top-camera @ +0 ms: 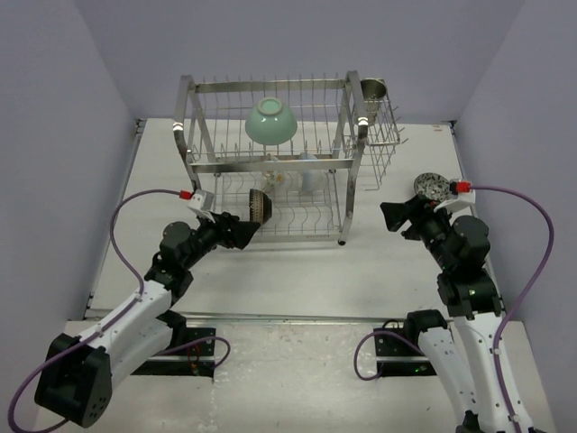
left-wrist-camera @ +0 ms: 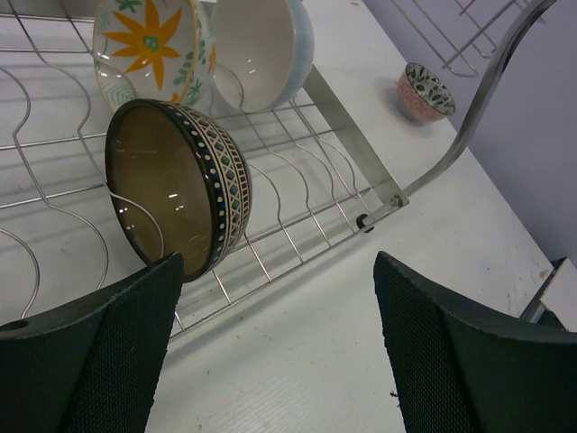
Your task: Unload the bowls from the dish rack
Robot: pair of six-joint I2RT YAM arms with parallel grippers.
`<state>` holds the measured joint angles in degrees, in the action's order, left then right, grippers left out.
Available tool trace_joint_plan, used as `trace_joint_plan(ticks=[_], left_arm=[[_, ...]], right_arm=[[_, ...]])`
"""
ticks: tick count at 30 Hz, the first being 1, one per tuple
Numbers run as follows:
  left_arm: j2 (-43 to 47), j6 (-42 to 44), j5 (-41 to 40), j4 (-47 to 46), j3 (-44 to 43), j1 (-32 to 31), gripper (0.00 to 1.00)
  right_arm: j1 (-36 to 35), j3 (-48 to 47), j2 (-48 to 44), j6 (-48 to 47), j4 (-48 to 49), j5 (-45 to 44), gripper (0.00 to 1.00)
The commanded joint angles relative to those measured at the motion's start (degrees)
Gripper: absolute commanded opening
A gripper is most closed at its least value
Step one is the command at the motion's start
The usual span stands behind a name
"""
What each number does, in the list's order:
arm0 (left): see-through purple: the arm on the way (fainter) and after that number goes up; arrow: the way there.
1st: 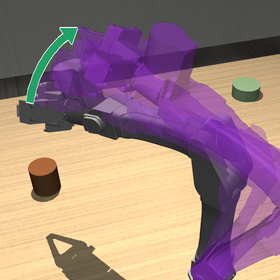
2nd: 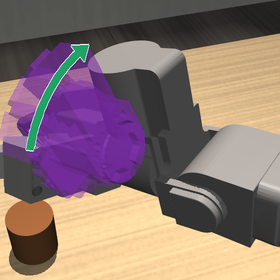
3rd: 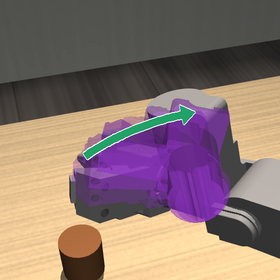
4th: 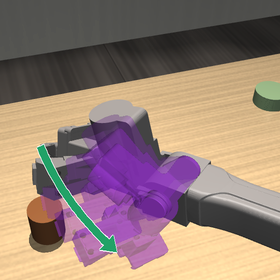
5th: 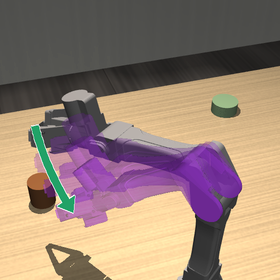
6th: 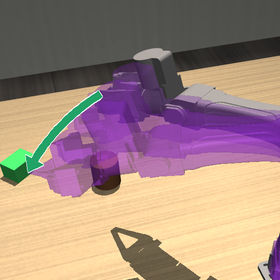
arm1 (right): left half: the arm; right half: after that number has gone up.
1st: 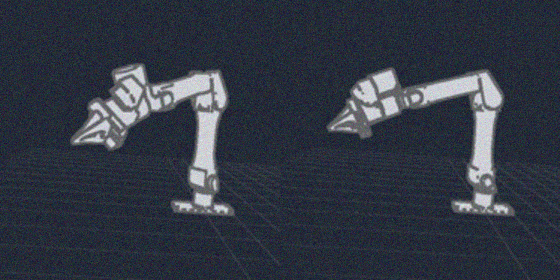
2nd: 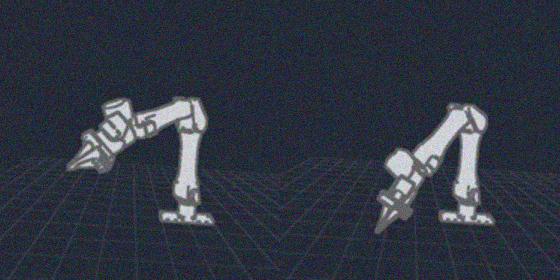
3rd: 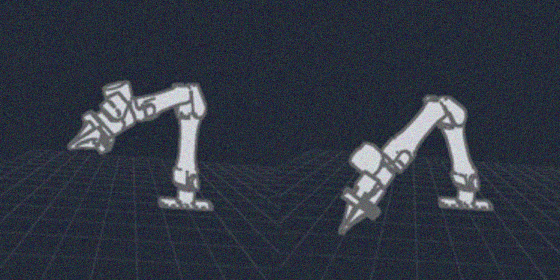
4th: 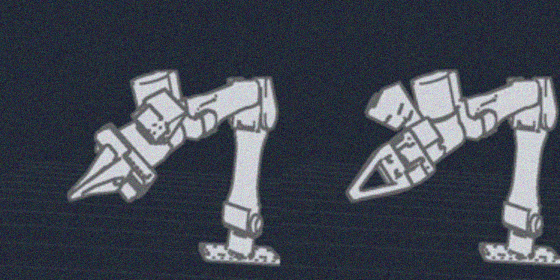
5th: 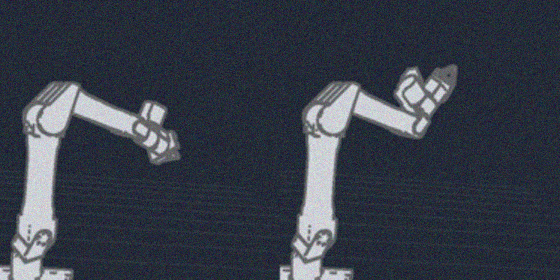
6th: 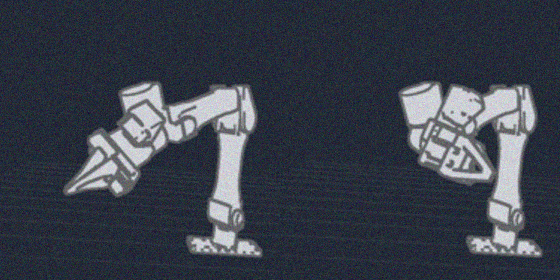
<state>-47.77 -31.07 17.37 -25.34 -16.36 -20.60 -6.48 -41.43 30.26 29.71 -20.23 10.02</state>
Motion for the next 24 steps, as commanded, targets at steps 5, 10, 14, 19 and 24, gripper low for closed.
trace_joint_plan(ticks=[5,10,14,19,24], left_arm=[[-7.0,-0.2,-2.4,-9.9,0.8,-2.9,0.86],[-10.3,0.1,-3.4,-13.1,0.4,-3.9,0.86],[-13.4,0.5,-4.3,-14.5,-0.2,-4.7,0.86],[-16.6,0.7,-5.1,-17.5,-0.6,-5.4,0.86],[-19.9,0.8,-5.6,-19.7,-1.4,-5.9,0.86]], right_arm=[[-0.5,-0.3,-0.9,-1.2,-1.1,0.8,0.73],[-0.5,-0.1,-1.2,-1.4,-1.2,1.0,0.73],[-0.6,-0.1,-1.3,-1.6,-1.3,1.2,0.73],[-0.6,-0.1,-1.5,-1.7,-1.4,1.4,0.73],[-0.8,0.3,-1.9,-1.9,-1.6,1.4,0.73]])
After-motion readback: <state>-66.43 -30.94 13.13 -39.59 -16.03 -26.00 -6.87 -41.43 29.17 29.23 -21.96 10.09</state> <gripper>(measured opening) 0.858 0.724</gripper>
